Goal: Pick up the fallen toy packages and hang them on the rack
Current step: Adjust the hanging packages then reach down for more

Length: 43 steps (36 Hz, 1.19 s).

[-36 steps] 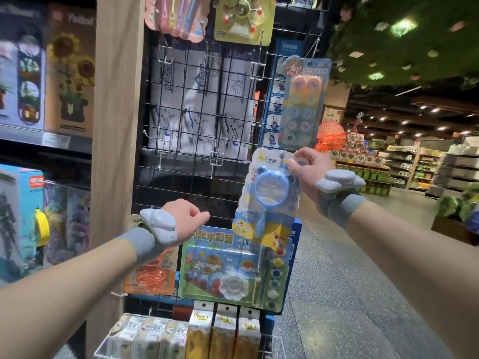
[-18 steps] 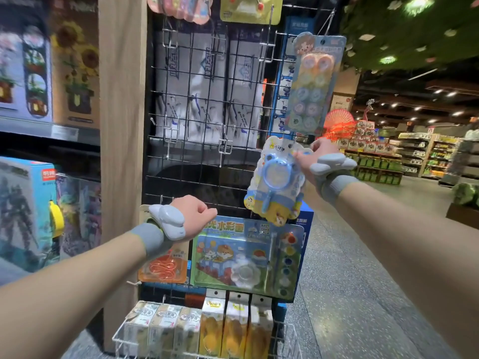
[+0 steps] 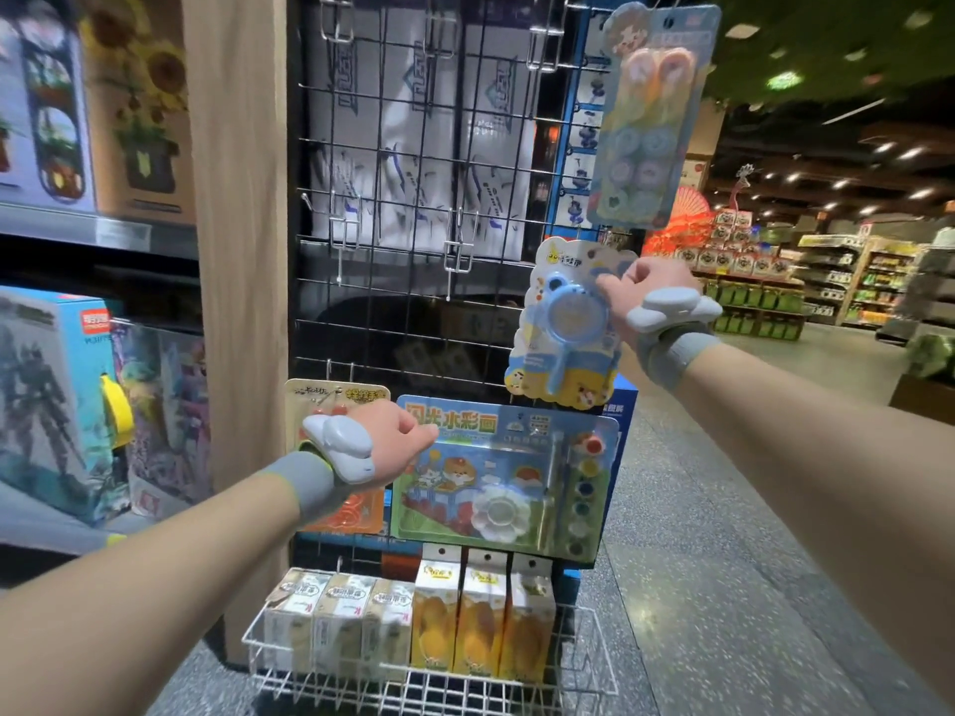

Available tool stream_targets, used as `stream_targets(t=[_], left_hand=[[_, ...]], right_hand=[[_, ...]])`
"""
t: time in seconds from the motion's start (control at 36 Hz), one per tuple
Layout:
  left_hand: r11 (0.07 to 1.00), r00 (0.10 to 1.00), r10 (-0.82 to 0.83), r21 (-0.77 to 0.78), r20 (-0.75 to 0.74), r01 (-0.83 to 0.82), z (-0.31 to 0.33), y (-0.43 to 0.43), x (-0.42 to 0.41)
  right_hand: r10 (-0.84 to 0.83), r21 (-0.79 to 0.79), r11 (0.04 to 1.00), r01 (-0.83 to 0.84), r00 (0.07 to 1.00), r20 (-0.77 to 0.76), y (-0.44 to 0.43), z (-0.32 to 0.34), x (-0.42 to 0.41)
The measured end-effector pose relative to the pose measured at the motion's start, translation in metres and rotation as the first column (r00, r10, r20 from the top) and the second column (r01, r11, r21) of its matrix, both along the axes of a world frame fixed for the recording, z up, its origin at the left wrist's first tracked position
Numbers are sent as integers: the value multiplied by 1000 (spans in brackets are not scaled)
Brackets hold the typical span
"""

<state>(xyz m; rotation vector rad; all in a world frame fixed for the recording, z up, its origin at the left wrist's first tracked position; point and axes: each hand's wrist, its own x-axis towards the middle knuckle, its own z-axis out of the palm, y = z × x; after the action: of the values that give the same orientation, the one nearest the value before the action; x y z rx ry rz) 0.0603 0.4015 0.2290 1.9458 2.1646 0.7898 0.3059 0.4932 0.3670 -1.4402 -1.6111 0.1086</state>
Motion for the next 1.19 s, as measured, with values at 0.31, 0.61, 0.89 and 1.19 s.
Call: stream_targets(t=[0.31, 0.61, 0.89, 1.19], left_hand=[[978, 994, -20, -208, -107, -2, -57, -22, -20], [917, 972, -69, -397, -224, -26, -169, -64, -47], [833, 959, -153, -553, -238, -5, -237, -84, -27], [673, 981, -78, -735, -180, -81, -306, -88, -21]], right_hand=[[224, -198, 955, -222, 975, -12, -55, -116, -71], [312, -300, 920, -250, 933, 179, -90, -194, -108], [601, -703, 684, -194, 696, 393, -129, -315, -130], [748, -858, 513, -30, 506, 429, -138, -415, -119]])
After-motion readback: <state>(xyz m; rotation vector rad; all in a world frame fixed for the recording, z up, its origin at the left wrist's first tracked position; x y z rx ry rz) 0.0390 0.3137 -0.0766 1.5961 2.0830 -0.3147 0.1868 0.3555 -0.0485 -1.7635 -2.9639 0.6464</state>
